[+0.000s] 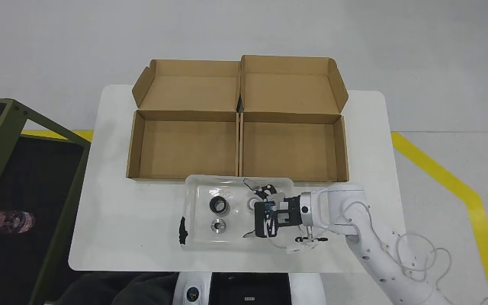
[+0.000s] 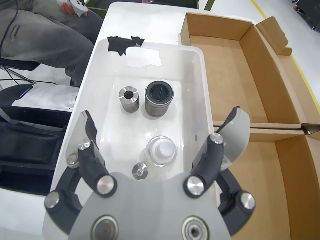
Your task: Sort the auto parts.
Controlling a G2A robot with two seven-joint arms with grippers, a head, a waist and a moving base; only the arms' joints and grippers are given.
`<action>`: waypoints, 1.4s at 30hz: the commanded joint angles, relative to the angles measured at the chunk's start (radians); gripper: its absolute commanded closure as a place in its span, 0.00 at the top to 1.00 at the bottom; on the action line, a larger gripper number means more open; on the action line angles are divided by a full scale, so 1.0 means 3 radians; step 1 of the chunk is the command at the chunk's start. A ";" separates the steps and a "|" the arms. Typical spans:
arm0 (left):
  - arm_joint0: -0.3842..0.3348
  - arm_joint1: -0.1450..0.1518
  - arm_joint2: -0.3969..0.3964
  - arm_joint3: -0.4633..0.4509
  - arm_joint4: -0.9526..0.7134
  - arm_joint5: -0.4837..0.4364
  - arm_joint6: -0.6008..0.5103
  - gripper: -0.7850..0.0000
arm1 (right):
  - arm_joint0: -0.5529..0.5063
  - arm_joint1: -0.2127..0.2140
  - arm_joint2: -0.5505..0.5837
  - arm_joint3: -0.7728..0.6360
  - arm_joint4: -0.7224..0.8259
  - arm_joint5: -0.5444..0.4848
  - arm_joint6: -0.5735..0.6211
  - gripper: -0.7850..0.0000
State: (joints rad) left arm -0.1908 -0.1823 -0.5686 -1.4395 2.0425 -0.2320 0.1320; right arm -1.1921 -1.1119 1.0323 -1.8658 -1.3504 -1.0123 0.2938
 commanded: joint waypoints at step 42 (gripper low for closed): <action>0.0000 0.0000 0.0000 0.0000 0.0000 0.0000 0.0000 1.00 | 0.0185 0.0089 -0.0271 0.0396 -0.0099 0.0403 -0.0191 0.00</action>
State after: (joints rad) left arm -0.1908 -0.1823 -0.5686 -1.4395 2.0425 -0.2320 0.1320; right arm -1.1386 -1.0846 0.9505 -1.7468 -1.3857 -0.8948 0.2442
